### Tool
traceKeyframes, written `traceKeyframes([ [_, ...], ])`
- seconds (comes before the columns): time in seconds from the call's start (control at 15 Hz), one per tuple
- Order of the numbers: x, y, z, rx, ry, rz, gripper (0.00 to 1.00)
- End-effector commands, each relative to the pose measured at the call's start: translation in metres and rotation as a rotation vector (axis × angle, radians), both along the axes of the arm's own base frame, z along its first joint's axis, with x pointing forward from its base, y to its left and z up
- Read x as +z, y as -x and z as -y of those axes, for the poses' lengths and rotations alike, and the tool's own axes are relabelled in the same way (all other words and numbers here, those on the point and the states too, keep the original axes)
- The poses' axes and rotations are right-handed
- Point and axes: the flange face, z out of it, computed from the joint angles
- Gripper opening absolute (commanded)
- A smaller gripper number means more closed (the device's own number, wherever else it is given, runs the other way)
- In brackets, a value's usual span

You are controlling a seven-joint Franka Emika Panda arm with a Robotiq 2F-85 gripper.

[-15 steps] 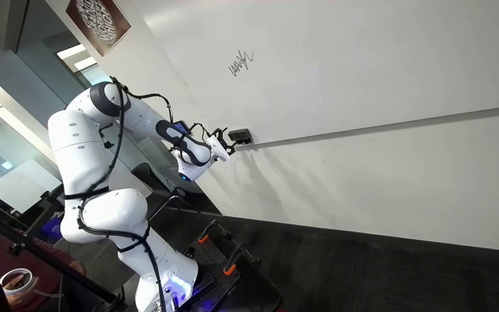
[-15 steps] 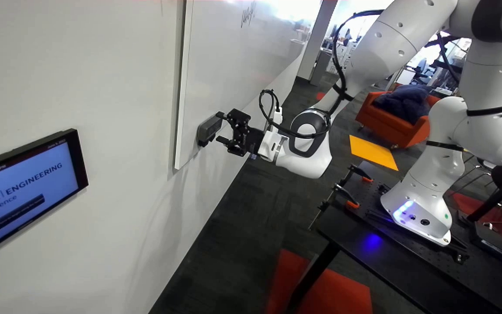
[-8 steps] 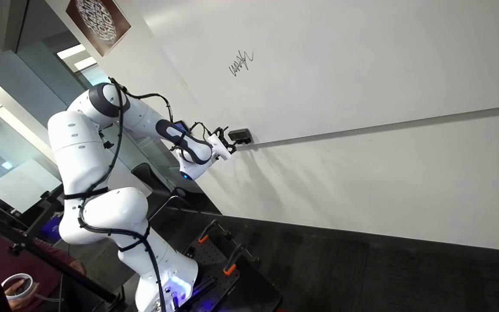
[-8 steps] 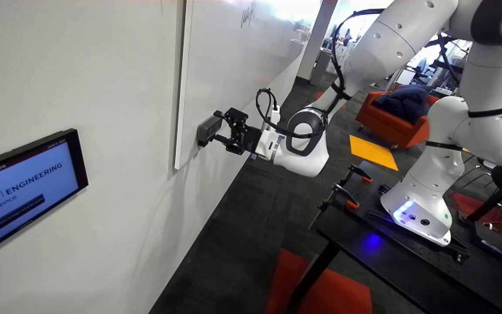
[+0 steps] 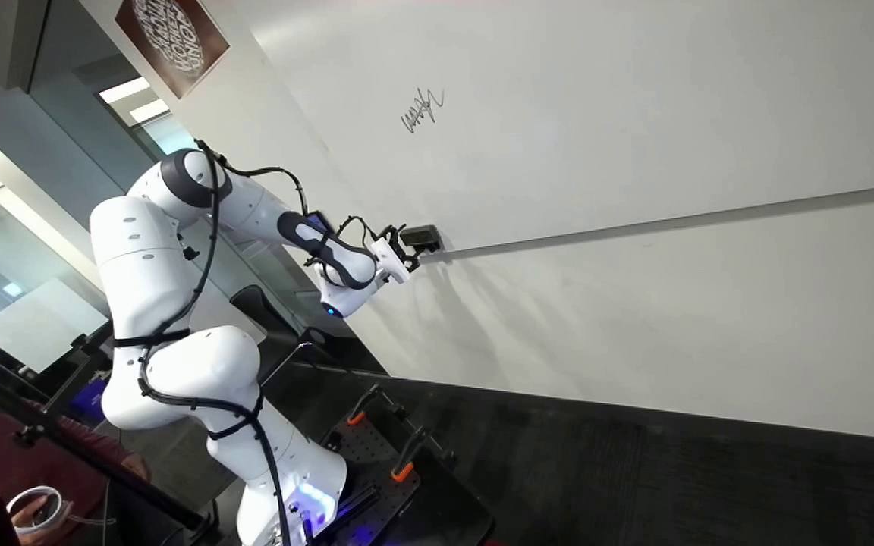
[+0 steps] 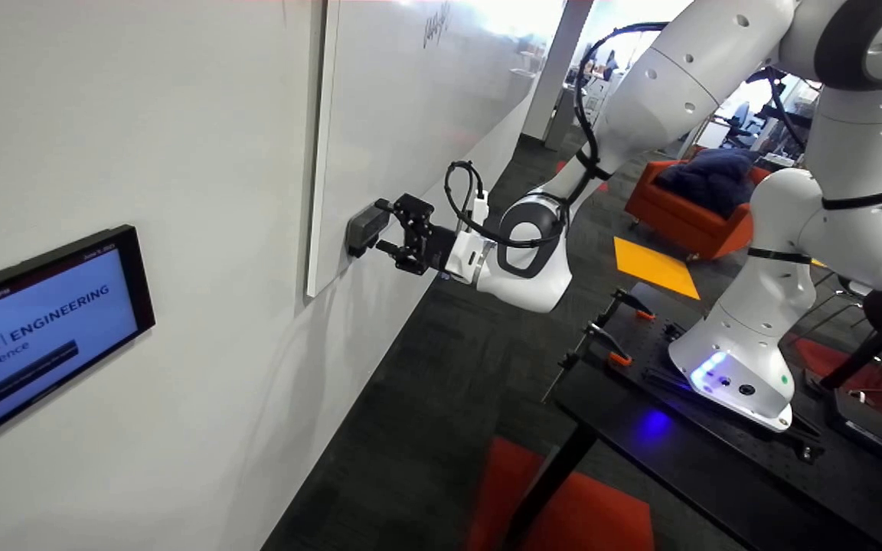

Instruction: Use the gray eraser to erase the white board

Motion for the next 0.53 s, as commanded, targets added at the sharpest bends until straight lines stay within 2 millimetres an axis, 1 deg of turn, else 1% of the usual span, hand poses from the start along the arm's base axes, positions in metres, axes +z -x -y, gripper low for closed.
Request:
traceKeyframes([
  [0.0, -0.0038, -0.0062, -0.0061, 0.010, -0.048, -0.014, 1.00],
  [0.2, -0.0062, -0.0082, -0.0055, 0.014, -0.079, 0.005, 1.00],
  [0.47, -0.0060, -0.0132, 0.0004, 0.007, -0.093, 0.031, 1.00],
])
